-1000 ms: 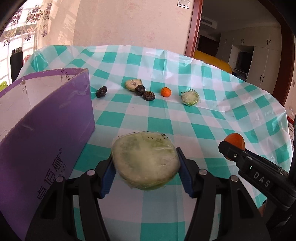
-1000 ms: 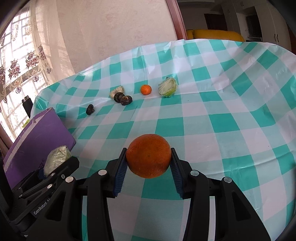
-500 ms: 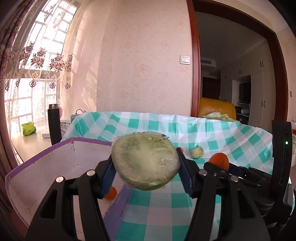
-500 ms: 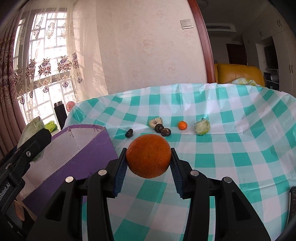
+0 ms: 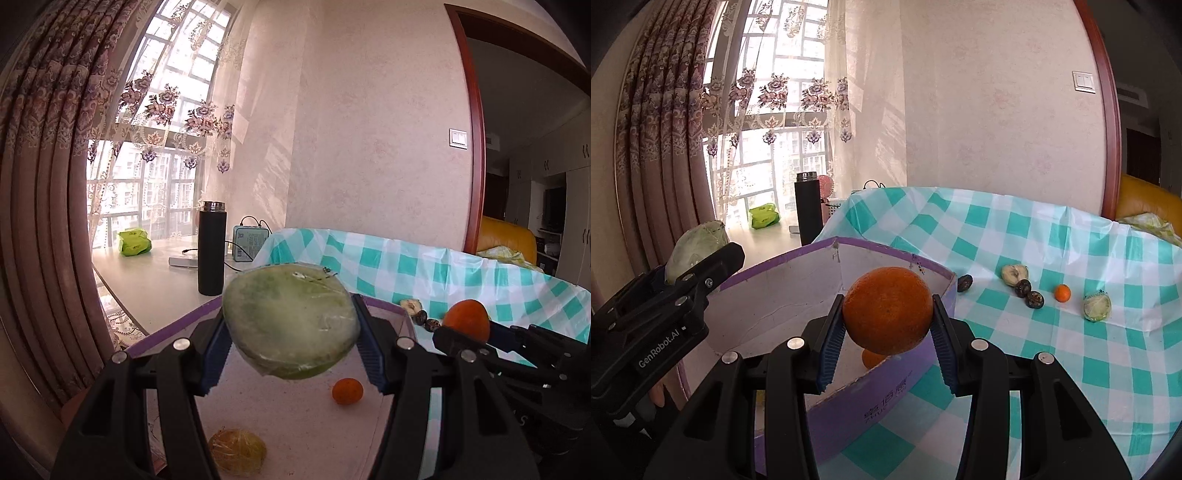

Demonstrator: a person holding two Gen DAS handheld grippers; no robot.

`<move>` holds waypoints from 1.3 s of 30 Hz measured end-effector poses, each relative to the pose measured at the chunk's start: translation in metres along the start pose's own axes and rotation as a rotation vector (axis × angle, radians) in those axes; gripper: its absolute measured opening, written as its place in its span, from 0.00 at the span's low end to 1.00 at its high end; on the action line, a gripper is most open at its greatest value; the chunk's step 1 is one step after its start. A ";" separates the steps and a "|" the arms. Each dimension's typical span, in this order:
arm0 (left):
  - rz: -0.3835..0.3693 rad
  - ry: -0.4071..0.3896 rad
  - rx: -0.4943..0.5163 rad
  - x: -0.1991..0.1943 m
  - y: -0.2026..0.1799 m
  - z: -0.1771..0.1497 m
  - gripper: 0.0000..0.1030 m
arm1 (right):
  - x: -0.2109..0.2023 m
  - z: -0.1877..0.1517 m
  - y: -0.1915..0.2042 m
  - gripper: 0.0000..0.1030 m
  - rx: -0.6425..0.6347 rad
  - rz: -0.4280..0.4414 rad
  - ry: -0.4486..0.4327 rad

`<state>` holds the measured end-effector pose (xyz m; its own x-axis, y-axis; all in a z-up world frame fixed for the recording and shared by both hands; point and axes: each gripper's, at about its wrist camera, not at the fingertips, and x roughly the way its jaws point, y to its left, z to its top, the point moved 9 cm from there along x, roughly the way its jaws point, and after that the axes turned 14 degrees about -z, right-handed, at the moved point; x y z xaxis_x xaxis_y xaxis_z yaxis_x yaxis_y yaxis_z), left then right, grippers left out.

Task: Organize fruits
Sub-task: 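Carry the wrapped fruit half and orange over the box with both tools, then open the left tool into the box while the right tool releases the orange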

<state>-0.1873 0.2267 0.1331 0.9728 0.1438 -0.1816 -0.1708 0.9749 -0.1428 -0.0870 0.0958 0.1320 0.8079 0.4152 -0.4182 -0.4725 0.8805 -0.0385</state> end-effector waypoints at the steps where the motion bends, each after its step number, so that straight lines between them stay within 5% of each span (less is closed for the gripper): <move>1: 0.009 0.007 -0.008 0.001 0.007 -0.002 0.59 | 0.003 0.000 0.009 0.43 -0.018 0.012 0.006; 14: 0.070 0.160 -0.068 0.023 0.066 -0.032 0.59 | 0.047 -0.018 0.065 0.43 -0.178 0.042 0.151; 25: 0.048 0.591 -0.050 0.080 0.095 -0.069 0.59 | 0.097 -0.062 0.090 0.43 -0.483 0.016 0.489; 35: 0.096 0.831 0.054 0.095 0.111 -0.097 0.59 | 0.096 -0.101 0.103 0.43 -0.705 0.044 0.642; 39: 0.117 0.862 0.083 0.094 0.116 -0.102 0.62 | 0.094 -0.106 0.105 0.43 -0.745 0.059 0.664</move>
<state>-0.1312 0.3358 0.0006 0.4865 0.0982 -0.8681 -0.2179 0.9759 -0.0117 -0.0982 0.2026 -0.0073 0.5226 0.0413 -0.8516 -0.7896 0.4001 -0.4652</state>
